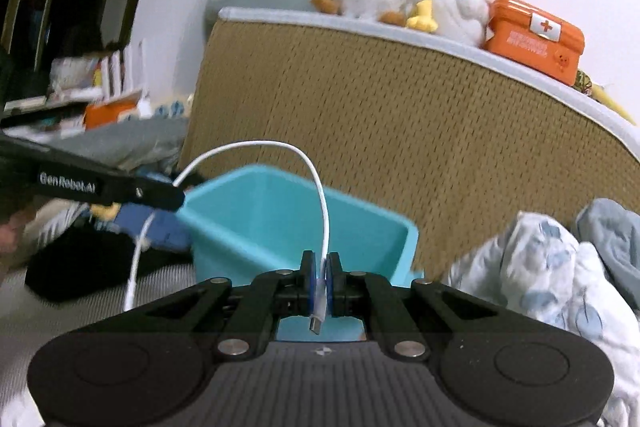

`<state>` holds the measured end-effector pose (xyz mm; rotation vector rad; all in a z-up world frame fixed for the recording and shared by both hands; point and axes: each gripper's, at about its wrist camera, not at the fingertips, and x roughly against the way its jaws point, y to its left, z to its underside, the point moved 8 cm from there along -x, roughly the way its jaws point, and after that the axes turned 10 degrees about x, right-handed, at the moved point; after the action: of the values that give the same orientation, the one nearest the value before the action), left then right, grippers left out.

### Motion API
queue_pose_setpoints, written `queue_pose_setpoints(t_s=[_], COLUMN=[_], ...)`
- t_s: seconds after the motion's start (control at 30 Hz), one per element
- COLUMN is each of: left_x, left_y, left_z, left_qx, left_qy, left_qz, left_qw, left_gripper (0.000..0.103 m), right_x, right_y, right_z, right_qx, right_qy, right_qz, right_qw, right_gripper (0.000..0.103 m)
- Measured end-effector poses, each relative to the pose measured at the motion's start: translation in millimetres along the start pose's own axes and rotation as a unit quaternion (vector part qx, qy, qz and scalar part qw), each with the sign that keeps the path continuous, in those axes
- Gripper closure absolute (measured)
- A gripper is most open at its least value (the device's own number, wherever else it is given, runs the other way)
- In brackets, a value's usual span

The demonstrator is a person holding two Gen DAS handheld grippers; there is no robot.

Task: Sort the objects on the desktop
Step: 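Carry the white cable over the teal bin with both grippers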

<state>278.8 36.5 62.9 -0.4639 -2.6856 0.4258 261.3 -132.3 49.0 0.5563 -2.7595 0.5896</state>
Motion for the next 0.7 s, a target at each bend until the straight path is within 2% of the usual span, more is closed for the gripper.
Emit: queue_pose_setpoints(t_s=[0.33,0.53,0.7], left_x=[-67,-93,-109], left_y=[6,16,29], left_z=[-38,-34,-23], left_qx=[-0.006,-0.022,-0.011], left_qy=[-0.021,-0.018,0.002], left_qz=[-0.027,-0.047,-0.056], left_qw=[0.9994,0.9985,0.9984], left_gripper=[0.099,0.099,0.099], right_x=[-62,-95,-113], right_y=[-33,-43,-42], right_z=[-21,-17,-6], right_qx=[-0.065,-0.089,-0.107], right_qy=[-0.034,-0.032,-0.018], right_qz=[0.003,-0.004,-0.014], right_qw=[0.997,0.996,0.994], right_gripper=[0.097,0.097,0.097])
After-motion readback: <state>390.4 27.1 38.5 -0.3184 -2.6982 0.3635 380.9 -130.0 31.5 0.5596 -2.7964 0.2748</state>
